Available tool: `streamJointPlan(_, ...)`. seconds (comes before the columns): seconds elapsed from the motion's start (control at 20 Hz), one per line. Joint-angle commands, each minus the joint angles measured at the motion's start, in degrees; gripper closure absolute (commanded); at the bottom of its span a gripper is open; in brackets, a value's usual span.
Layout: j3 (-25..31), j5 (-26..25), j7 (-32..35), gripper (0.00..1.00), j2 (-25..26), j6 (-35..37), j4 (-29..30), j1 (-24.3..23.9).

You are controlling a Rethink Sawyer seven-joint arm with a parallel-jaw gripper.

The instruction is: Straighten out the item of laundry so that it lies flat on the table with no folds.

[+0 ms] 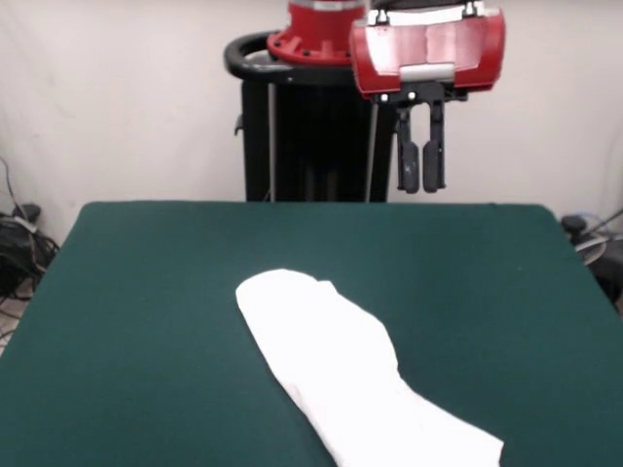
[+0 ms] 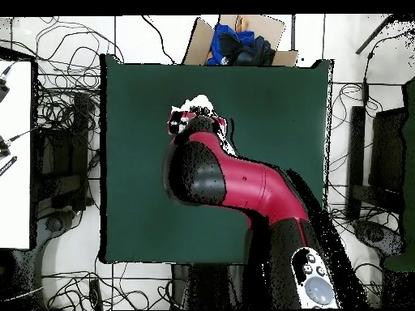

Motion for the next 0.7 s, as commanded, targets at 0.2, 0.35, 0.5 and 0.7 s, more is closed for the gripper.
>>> streamJointPlan(0.2, 0.9, -5.8, 0.2, 1.00, 1.1, 9.3, -1.3, -0.2)
streamJointPlan(0.35, 1.9, -6.6, 0.1, 1.00, 1.2, 9.7, -1.5, -0.9)
streamJointPlan(0.5, 2.7, -8.6, -1.7, 1.00, 1.5, 10.8, -1.2, -2.1)
streamJointPlan(0.7, 1.6, -12.4, -3.8, 1.00, 1.9, 12.2, -2.9, -1.5)
